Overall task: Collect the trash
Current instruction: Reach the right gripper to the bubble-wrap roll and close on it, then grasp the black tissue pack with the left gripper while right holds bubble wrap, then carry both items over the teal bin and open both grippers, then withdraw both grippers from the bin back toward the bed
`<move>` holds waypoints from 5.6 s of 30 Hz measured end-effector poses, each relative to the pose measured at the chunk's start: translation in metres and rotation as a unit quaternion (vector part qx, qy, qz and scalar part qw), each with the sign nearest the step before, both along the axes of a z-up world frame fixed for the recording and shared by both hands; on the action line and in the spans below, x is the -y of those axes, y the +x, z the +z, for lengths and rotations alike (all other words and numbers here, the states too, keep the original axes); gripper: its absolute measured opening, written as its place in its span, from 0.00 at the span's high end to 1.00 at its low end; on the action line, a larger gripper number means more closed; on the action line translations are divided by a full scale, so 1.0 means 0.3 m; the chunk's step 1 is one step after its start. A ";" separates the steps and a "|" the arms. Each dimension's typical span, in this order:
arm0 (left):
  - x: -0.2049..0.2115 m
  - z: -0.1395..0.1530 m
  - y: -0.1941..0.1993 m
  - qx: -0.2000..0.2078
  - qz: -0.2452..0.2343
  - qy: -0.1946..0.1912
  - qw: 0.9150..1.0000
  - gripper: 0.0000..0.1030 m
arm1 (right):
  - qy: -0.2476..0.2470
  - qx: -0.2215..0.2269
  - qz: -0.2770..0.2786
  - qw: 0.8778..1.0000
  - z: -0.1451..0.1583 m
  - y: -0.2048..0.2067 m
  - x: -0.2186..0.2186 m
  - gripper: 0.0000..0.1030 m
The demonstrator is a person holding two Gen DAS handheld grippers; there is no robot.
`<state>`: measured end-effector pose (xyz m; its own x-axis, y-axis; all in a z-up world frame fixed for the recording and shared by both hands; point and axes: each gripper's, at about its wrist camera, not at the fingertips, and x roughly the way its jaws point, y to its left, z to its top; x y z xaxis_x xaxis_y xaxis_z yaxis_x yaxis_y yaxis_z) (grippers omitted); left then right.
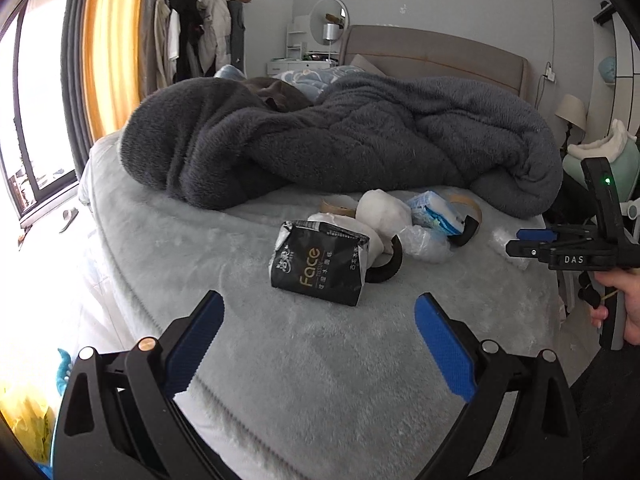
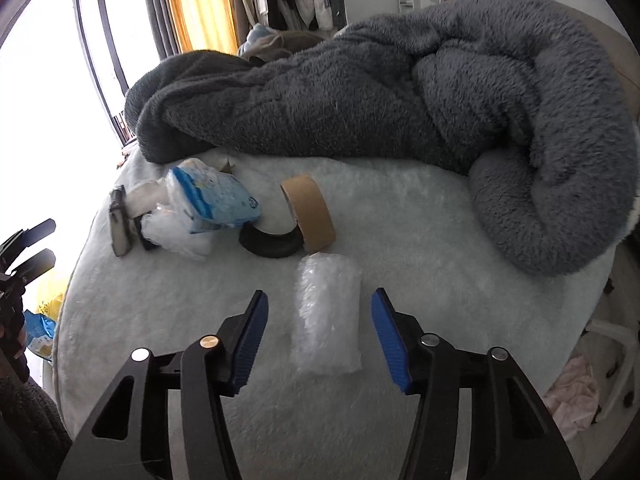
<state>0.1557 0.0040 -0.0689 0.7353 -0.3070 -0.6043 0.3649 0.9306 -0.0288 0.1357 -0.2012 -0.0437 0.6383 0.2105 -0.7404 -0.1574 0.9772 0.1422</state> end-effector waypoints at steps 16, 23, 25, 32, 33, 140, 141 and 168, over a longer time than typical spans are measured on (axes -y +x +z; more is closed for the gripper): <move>0.005 -0.061 0.145 -0.025 -0.014 -0.028 0.999 0.05 | -0.017 -0.019 0.017 1.000 -0.017 0.070 -0.036 0.67; -0.003 -0.075 0.188 -0.034 -0.021 -0.055 0.998 0.06 | 0.012 0.015 0.037 0.999 0.075 0.074 -0.089 0.67; -0.002 -0.082 0.200 -0.038 -0.022 -0.058 0.997 0.06 | 0.018 0.024 0.045 0.999 0.102 0.074 -0.105 0.67; 0.013 -0.107 0.234 -0.058 -0.032 -0.061 0.996 0.13 | 0.035 0.048 0.083 0.995 0.202 0.100 -0.184 0.67; 0.019 -0.108 0.236 -0.058 -0.036 -0.062 0.996 0.13 | 0.036 0.051 0.087 0.994 0.213 0.097 -0.195 0.67; -1.003 -0.205 -0.198 -0.213 0.237 -0.030 0.947 0.30 | -0.002 -0.165 0.304 0.938 -0.215 0.105 -1.575 0.67; -1.006 -0.184 -0.201 -0.201 0.240 -0.032 0.949 0.30 | -0.006 -0.165 0.305 0.938 -0.220 0.104 -1.578 0.67; -0.938 0.251 -0.286 0.056 0.259 -0.054 0.963 0.16 | -0.035 -0.195 0.334 0.921 -0.338 0.051 -1.568 0.39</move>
<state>0.0699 0.2853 0.0064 0.8653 0.0616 -0.4974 -0.1406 0.9824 -0.1229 0.1510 0.2691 -0.1451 0.0655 0.4029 -0.9129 -0.6778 0.6894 0.2556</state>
